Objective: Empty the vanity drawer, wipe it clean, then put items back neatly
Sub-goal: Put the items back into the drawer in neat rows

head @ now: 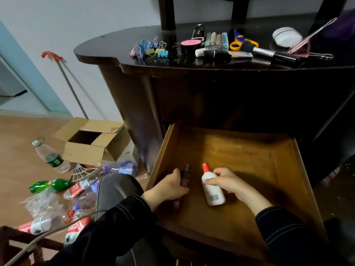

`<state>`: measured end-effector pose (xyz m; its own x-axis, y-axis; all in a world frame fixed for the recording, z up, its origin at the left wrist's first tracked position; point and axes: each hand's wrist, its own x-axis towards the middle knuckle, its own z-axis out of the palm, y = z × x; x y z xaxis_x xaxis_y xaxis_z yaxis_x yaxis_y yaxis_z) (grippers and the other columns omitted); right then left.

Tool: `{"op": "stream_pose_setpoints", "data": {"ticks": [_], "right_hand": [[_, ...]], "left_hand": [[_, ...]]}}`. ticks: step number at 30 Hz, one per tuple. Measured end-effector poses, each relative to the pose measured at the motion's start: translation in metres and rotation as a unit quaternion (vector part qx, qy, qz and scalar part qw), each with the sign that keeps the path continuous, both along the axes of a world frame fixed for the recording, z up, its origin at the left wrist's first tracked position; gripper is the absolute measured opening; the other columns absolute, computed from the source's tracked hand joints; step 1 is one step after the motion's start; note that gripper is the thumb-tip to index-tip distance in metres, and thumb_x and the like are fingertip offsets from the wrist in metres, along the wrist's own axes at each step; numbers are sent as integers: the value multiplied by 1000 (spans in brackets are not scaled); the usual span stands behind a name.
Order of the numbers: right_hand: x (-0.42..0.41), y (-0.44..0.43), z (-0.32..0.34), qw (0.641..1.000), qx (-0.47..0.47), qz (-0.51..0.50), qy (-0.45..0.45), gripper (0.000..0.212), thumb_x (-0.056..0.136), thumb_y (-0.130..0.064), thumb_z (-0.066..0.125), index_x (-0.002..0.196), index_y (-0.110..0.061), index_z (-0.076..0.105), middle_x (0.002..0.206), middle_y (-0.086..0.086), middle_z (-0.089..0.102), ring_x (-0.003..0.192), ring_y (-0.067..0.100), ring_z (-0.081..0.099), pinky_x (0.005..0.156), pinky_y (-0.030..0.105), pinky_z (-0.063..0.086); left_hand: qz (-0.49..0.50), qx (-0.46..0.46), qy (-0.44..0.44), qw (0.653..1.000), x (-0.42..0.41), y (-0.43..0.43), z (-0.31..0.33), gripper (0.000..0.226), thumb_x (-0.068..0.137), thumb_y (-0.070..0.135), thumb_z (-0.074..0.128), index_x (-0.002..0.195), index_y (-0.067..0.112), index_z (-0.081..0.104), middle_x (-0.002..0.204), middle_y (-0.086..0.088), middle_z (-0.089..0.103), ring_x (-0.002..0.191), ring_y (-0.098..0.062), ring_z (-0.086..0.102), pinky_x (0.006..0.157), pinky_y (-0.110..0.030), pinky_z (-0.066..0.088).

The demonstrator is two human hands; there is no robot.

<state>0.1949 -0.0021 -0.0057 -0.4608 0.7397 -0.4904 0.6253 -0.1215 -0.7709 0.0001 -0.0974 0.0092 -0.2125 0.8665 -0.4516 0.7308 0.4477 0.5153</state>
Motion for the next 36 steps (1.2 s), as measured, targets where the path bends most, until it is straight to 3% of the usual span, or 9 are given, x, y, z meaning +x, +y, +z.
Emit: {"op": "stream_pose_setpoints", "data": {"ticks": [7,10,13,16,18,20,22,26,36], "right_hand": [[0,-1,-2,1000,21,8,-17,24,85,-24,75,97,-7,64,81,0,60,70,14,57,57,25,40],[0,-2,-1,999,23,8,-21,22,83,-23,76,92,-8,64,80,2,61,71,15,59,59,26,42],[-2,-5,-2,999,19,11,-28,26,81,-24,77,93,-5,65,82,4,61,74,18,59,62,28,43],[-7,-9,-6,999,-17,14,-33,21,84,-25,74,94,-12,60,84,0,60,77,13,59,61,26,47],[-12,-14,-6,998,-50,14,-23,24,88,-22,73,106,-12,62,93,-3,63,82,6,61,56,22,52],[-17,-19,-6,997,-69,19,-15,42,91,-18,71,129,-8,56,107,-1,63,88,7,62,54,21,54],[-21,-24,-6,997,-56,45,-37,51,91,-21,72,137,-10,50,113,1,62,91,11,63,57,23,54],[-23,-30,-5,991,-15,92,-98,47,92,-32,73,127,-11,49,111,9,67,78,16,65,52,24,50],[-32,-43,-16,989,-144,-3,-13,36,88,-13,78,111,-11,50,103,14,69,68,20,76,54,29,59]], "left_hand": [[-10,-15,42,999,3,-1,-4,49,82,27,75,115,16,40,106,-1,55,91,-18,61,69,-25,51],[-31,-12,62,998,2,-4,-6,63,85,23,69,135,12,32,119,-11,57,97,-24,60,79,-30,50],[-64,-12,68,996,3,-6,-7,76,88,23,67,150,21,21,125,-15,51,104,-30,61,85,-32,49],[-98,-5,117,988,6,-9,-5,62,89,22,66,141,23,33,123,-15,49,103,-36,61,85,-36,50],[-107,8,153,982,8,-9,-1,50,89,18,64,134,20,41,122,-15,48,99,-38,62,84,-40,54],[-116,21,197,973,9,-10,4,43,88,13,62,128,17,47,123,-13,45,97,-41,62,81,-45,56],[-127,29,231,964,10,-10,7,37,87,10,62,122,13,52,125,-12,43,101,-41,59,79,-45,54],[-135,51,264,954,13,-11,11,25,85,9,62,110,9,58,122,-9,45,107,-36,54,71,-38,45],[-102,32,254,961,16,-13,17,18,88,18,63,88,16,46,117,-13,51,95,-38,63,66,-37,41]]}}
